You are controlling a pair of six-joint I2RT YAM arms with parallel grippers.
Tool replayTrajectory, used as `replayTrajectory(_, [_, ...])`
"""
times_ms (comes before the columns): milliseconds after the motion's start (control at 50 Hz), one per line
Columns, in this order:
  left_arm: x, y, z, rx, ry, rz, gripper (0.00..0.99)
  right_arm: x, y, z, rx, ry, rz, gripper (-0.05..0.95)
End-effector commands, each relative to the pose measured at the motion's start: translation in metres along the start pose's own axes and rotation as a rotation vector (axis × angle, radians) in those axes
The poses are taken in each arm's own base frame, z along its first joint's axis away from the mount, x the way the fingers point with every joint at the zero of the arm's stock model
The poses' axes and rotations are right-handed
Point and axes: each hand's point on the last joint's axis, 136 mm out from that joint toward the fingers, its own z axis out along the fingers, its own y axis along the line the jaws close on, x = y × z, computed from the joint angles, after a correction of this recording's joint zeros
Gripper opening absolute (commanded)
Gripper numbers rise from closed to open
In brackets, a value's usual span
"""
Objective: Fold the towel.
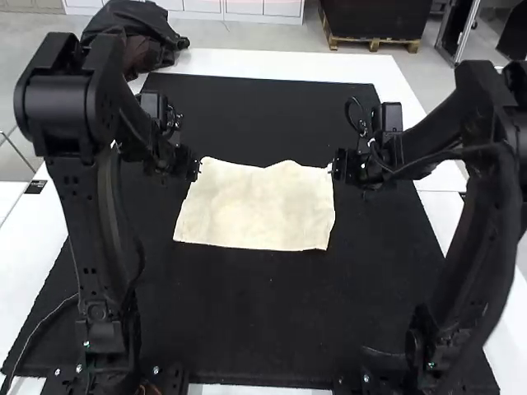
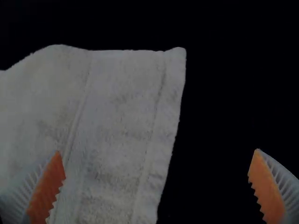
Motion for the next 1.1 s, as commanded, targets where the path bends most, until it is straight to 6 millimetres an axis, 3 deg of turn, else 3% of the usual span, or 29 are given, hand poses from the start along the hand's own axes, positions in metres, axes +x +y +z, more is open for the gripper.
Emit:
replayTrajectory(0, [-0.016, -0.005, 0.005, 0.028, -0.031, 0.003, 0.961, -0.013, 0.012, 0.008, -0.036, -0.024, -0.009, 0.91])
replayTrajectory(400, [-0.003, -0.014, 0.033, 0.050, 0.013, 0.010, 0.961, -0.006, 0.014, 0.036, -0.044, 0.002, -0.004, 0.91])
replayTrajectory(1080, [-0.003, -0.010, 0.055, 0.046, 0.015, 0.016, 0.961, 0.003, 0.015, 0.069, -0.052, 0.028, -0.007, 0.91])
